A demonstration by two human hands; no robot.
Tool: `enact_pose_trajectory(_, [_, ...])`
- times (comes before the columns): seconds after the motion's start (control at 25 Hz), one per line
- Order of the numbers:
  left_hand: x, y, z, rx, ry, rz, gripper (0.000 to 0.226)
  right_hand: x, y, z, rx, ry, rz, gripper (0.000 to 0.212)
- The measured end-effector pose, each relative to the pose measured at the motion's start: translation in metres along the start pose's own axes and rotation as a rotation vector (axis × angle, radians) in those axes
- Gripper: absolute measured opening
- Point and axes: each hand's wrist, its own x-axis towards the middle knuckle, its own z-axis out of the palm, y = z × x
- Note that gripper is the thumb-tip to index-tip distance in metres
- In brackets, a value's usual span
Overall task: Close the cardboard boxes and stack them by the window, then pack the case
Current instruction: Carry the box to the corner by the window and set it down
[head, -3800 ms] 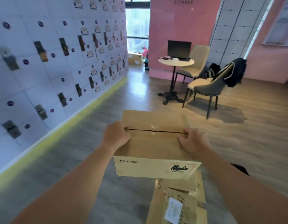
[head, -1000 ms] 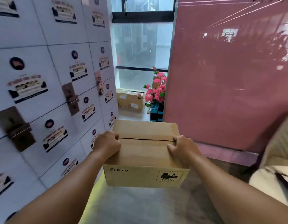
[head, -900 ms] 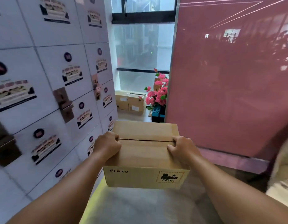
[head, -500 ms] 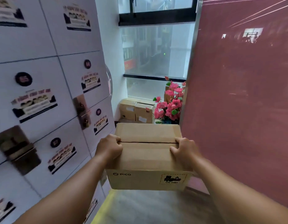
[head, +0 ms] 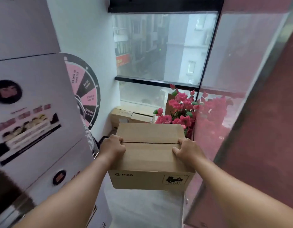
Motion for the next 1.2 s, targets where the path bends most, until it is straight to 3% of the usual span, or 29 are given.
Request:
enact_pose_trajectory(0.44, [0.32, -0.01, 0.072, 0.01, -0.032, -0.107, 0.035, 0.345, -0.015, 0.06, 0.031, 0.01, -0.023, 0.037])
enact_pose_trajectory(0.92, [0.642, -0.064, 0.094, -0.011, -0.023, -0.21, 0.022, 0.685, -0.104, 0.11, -0.01, -0.091, -0.112, 0.037])
enact_pose_trajectory(1.2, [0.835, -0.114, 0.112, -0.035, -0.078, -0.198, 0.044, 0.854, -0.148, 0.166, -0.035, -0.122, -0.043, 0.03])
